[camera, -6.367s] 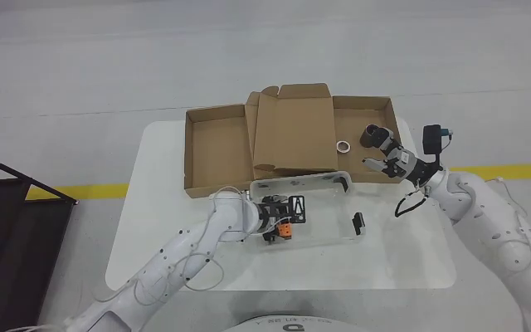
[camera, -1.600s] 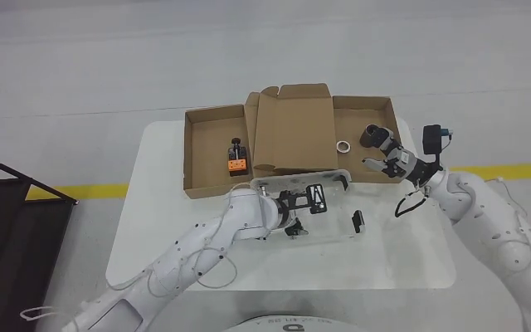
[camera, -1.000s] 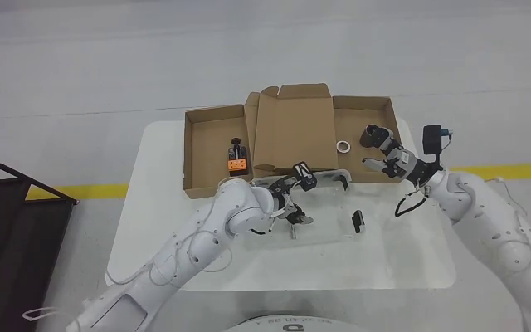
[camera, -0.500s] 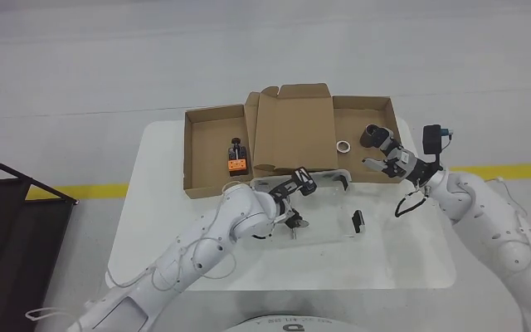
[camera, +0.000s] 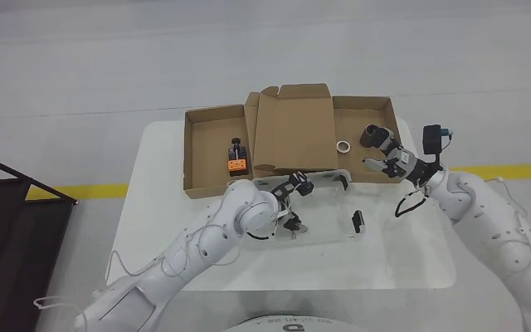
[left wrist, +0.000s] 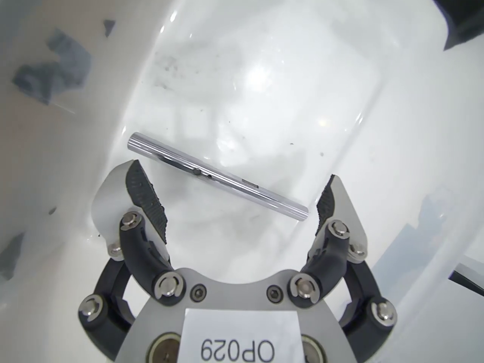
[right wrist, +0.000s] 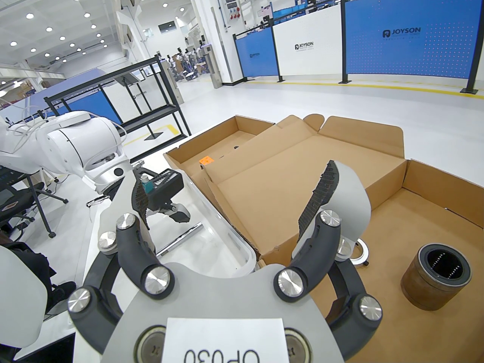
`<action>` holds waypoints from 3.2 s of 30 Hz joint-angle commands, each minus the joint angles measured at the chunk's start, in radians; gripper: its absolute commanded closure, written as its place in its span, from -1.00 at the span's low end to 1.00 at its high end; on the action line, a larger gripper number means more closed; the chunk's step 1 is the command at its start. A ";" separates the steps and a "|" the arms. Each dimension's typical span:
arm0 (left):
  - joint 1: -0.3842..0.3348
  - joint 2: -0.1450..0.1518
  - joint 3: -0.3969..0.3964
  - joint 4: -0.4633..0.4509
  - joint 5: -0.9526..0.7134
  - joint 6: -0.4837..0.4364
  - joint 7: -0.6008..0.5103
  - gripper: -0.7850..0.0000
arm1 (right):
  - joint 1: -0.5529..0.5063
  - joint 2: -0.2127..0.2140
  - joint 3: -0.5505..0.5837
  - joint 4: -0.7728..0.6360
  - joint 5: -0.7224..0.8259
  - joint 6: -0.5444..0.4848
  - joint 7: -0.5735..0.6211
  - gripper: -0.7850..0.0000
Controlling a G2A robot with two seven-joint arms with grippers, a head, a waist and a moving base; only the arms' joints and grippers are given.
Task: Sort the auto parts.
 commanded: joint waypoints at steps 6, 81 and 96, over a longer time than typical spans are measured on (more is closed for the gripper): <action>-0.032 -0.021 0.027 0.061 -0.034 -0.003 0.006 -1.00 | 0.000 0.000 0.000 0.000 0.000 0.000 -0.001 -1.00; -0.082 -0.056 0.094 0.071 0.143 -0.101 -0.064 0.45 | 0.000 0.000 0.000 0.000 0.000 0.000 -0.001 -1.00; -0.064 -0.042 0.056 -0.054 0.176 -0.110 -0.095 1.00 | 0.000 0.000 0.000 0.000 0.000 0.000 -0.001 -1.00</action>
